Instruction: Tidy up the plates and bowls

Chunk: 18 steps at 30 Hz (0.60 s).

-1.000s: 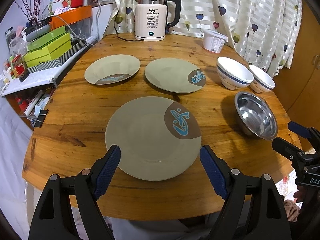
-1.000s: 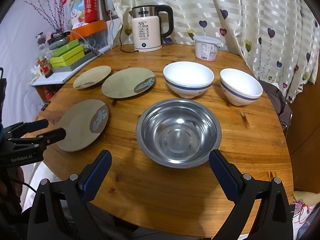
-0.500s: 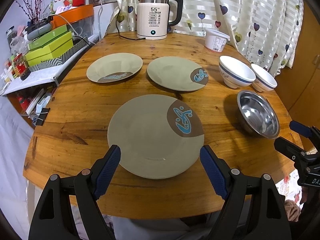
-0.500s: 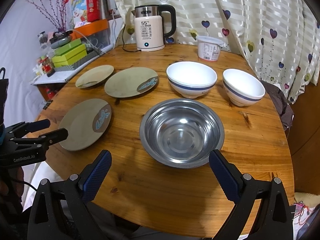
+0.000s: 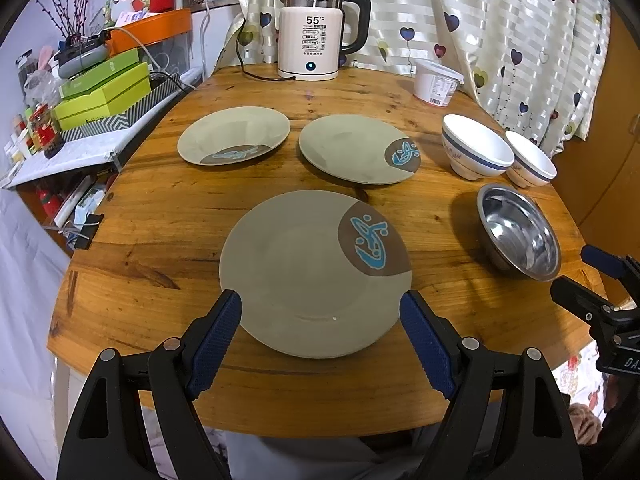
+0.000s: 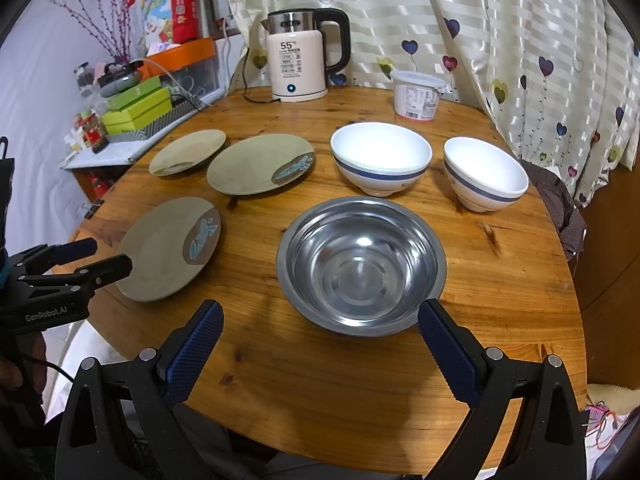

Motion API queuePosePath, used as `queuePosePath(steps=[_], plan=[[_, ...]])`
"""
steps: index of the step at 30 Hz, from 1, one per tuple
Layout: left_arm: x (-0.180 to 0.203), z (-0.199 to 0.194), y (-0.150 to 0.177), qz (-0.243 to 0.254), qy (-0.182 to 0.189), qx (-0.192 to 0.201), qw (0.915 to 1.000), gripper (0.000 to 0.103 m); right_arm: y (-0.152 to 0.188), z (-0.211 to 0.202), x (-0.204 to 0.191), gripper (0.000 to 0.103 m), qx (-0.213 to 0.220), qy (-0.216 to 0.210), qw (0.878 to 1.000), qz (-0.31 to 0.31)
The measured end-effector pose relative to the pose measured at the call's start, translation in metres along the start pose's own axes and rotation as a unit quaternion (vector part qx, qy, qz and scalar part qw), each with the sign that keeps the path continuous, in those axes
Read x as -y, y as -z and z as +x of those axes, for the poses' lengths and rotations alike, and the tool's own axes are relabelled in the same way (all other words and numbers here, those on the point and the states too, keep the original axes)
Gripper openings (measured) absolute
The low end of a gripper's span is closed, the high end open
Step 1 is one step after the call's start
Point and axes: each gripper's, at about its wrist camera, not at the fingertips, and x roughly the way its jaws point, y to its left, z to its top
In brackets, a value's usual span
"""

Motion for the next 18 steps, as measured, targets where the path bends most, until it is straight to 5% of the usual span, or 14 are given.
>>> queuePosePath(steps=[18], plan=[[-0.0037, 0.0002, -0.0005, -0.006, -0.004, -0.001, 1.0, 0.082, -0.0004, -0.0003, 0.0, 0.098, -0.001, 0.002, 1.0, 0.0]])
